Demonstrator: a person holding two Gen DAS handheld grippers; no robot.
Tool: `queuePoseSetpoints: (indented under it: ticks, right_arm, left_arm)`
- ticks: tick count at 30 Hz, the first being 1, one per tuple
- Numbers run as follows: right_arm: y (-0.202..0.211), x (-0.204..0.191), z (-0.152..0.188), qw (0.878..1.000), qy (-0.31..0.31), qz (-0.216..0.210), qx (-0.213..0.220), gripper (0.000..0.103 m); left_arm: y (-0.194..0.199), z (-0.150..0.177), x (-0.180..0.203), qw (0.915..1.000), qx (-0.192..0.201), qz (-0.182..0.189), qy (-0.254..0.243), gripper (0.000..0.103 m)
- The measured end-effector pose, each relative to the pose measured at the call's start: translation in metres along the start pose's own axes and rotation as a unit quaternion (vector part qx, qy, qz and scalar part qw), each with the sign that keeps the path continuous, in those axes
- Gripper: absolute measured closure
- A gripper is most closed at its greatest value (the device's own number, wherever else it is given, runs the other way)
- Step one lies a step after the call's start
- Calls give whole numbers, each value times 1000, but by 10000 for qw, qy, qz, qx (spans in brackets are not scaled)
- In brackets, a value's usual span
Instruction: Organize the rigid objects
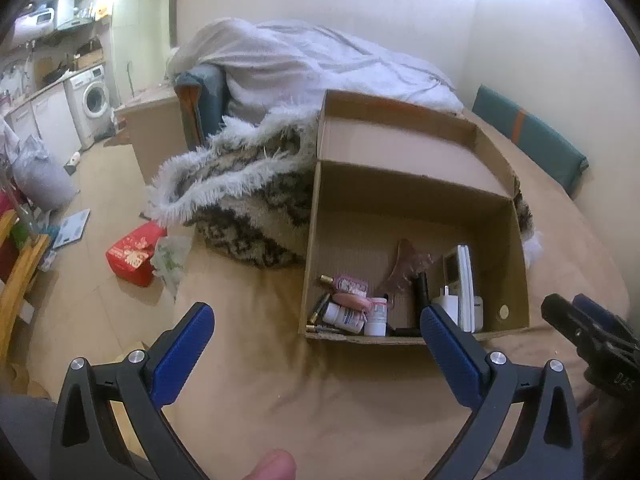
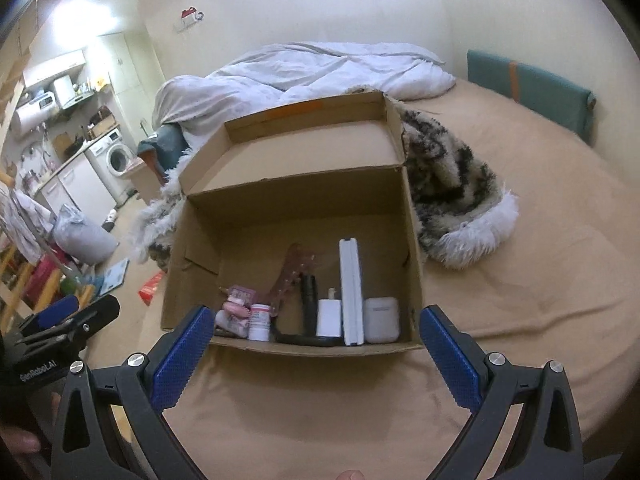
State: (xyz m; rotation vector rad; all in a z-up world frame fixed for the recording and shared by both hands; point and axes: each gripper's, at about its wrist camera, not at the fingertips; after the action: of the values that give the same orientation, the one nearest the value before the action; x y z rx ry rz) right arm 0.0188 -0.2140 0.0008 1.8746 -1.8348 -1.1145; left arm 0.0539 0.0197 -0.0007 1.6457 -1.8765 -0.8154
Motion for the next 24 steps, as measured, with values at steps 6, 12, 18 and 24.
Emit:
queuePoseSetpoints:
  ticks: [6, 12, 18, 24]
  right_arm:
    - [-3, 4, -1, 9999, -126, -23, -96, 0]
    - [-3, 4, 0, 9999, -112, -26, -124, 0]
    - [-3, 5, -2, 9999, -79, -25, -150, 0]
    - [-3, 5, -2, 9998, -82, -19, -161, 0]
  left_arm:
    - [0, 0, 1, 10000, 1, -37, -24, 0]
    - [2, 2, 6, 9999, 7, 31, -146, 0]
    - [2, 3, 9, 9997, 3, 19, -246, 0]
    - [0, 4, 10, 9997, -47, -2, -221, 0]
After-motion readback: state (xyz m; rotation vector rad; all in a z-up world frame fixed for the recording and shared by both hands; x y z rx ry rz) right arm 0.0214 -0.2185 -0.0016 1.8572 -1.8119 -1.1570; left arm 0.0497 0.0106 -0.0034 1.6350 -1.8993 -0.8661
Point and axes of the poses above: each gripper's, at about its wrist camera, not at the fingertips, and y roughly against the way its jaws point, x to its right, z to its underside, and after that the axes turned 8 degrees about -y, right-handed
